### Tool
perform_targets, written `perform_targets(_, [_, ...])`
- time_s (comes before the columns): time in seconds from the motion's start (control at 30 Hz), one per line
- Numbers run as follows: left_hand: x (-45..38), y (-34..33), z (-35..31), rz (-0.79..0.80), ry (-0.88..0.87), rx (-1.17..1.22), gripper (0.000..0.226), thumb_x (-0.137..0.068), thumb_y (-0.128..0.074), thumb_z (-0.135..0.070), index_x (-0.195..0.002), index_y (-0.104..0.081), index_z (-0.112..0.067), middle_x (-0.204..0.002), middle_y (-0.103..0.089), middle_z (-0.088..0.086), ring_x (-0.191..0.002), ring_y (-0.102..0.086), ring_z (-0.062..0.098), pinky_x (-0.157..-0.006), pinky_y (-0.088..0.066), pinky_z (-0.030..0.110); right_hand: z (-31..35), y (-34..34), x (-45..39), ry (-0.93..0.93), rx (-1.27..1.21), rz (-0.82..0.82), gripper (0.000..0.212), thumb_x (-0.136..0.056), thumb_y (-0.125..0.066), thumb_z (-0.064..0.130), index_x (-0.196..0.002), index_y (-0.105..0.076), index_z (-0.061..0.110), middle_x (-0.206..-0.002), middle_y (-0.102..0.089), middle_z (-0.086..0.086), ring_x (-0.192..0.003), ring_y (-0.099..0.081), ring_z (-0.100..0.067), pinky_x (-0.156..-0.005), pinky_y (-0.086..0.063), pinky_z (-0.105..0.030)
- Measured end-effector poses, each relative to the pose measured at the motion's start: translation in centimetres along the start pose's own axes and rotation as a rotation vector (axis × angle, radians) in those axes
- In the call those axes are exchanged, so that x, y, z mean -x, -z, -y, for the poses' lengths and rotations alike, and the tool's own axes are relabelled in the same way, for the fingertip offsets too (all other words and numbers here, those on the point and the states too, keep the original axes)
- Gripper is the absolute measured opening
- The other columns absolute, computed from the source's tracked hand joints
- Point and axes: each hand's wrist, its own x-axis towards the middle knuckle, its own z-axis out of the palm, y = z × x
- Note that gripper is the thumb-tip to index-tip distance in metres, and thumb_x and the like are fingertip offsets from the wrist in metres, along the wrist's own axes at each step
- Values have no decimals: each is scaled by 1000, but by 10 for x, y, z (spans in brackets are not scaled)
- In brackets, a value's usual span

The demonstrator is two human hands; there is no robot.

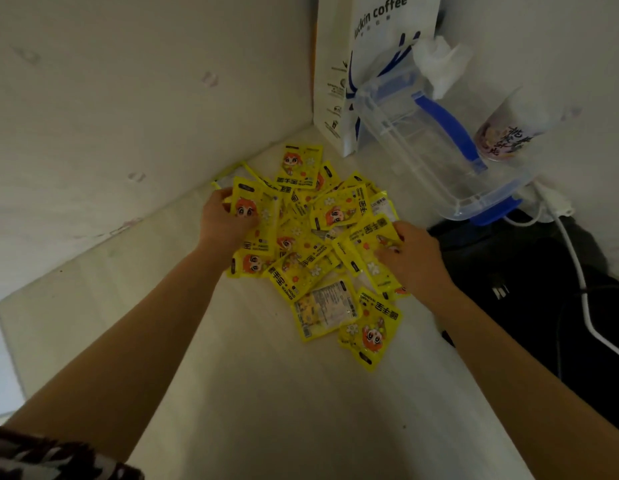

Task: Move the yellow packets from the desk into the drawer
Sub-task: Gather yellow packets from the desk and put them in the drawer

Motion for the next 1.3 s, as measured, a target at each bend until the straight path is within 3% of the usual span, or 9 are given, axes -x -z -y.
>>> perform_targets(0.13, [-30,18,-9,-66,123,196,22,-74,-71,4,-92,-67,-8,-77,-65,4,-61,-64,17,-61,-55,32,17,-5,-32,-16,-58,-20,9,-85,-60,15,-87,-59,6,-81,-59,-7,-66,-51,-18,-53,-38,-26])
perform_targets(0.23, [-51,23,-13,-95,202,315,23,-75,-71,5,-79,-61,-15,-78,-65,5,-57,-63,14,-60,-56,33,27,-12,-58,-68,-90,-40,6,-85,-57,14,-81,-54,9,-82,-56,-7,-70,-51,-19,-51,-36,-26])
perform_targets(0.43, [-76,17,-14,-102,363,382,37,-75,-73,4,-107,-59,-9,-90,-64,9,-68,-62,20,-74,-56,42,26,-25,-96,-199,-83,-7,11,-82,-54,7,-71,-53,7,-74,-57,-10,-63,-52,-21,-53,-36,-25])
perform_targets(0.57, [-84,9,-16,-90,384,390,44,-77,-71,5,-117,-58,-6,-98,-62,12,-85,-63,27,-80,-53,45,21,-34,-106,-252,-93,-24,1,-82,-55,8,-82,-55,7,-76,-55,-10,-72,-53,-24,-62,-38,-28])
perform_targets(0.7, [-89,2,-20,-90,386,340,41,-76,-74,1,-113,-57,-7,-98,-60,12,-83,-62,25,-78,-53,43,17,-42,-112,-262,-115,-23,15,-84,-56,10,-96,-60,1,-86,-59,-12,-78,-56,-24,-64,-40,-27])
perform_targets(0.87, [-89,-8,-25,-51,376,364,21,-78,-73,0,-86,-56,-9,-84,-62,8,-75,-64,24,-68,-54,44,19,-42,-113,-253,-104,-24,10,-83,-56,8,-89,-62,3,-83,-58,-10,-75,-55,-23,-66,-44,-30])
perform_targets(1.03, [-88,-15,-30,-29,320,453,39,-73,-76,2,-108,-62,-7,-95,-69,11,-82,-69,27,-72,-57,47,21,-42,-111,-237,-135,-49,24,-84,-57,10,-104,-62,-2,-101,-66,-14,-88,-63,-29,-77,-52,-38])
perform_targets(1.2, [-84,-24,-32,-31,332,430,38,-77,-73,3,-111,-59,-6,-101,-65,13,-89,-66,30,-79,-54,52,22,-44,-108,-289,-164,-19,27,-83,-61,10,-108,-59,-1,-115,-64,-11,-95,-64,-30,-80,-54,-40])
perform_targets(1.3, [-83,-30,-34,1,336,427,34,-79,-71,4,-108,-55,-7,-92,-63,12,-80,-65,29,-73,-53,49,24,-48,-107,-295,-192,1,26,-81,-59,4,-105,-58,-5,-113,-64,-18,-89,-63,-29,-78,-54,-42])
